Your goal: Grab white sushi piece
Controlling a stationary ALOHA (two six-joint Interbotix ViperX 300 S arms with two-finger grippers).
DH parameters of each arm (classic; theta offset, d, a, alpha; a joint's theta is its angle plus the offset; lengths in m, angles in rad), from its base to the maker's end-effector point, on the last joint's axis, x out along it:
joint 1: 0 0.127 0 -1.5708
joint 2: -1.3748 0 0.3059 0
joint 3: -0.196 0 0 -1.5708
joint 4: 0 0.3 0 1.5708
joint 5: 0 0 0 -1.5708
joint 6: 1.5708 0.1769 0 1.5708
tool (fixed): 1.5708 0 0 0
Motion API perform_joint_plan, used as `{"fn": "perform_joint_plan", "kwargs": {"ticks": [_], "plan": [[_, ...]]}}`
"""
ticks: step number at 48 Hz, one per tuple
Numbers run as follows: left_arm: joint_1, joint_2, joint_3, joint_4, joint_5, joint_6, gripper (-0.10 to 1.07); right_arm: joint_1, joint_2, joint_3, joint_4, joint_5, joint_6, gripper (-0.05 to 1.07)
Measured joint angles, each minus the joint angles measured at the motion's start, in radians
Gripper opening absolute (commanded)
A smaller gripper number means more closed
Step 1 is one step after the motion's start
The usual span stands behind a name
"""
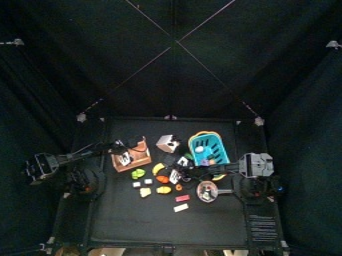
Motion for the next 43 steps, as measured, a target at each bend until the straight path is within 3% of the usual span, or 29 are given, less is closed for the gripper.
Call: {"fn": "perform_joint_plan", "kwargs": {"ticks": [12,19,29,43], "plan": [[0.009,0.075,0.0,0.017,-0.04,0.0,0.88,-0.002,0.005,0.0,-0.002,0.0,0.0,0.87],[0.011,0.104,-0.002,0.023,-0.052,0.0,0.79,0.0,0.003,0.0,0.0,-0.002,0.0,0.87],[0.006,0.1,0.0,0.028,-0.057,0.0,0.63,0.0,0.005,0.0,0.0,0.0,-0.002,0.87],[0.003,0.063,-0.002,0.028,-0.044,0.0,0.61,-0.002,0.005,0.0,0.0,0.0,-0.002,0.87]]}}
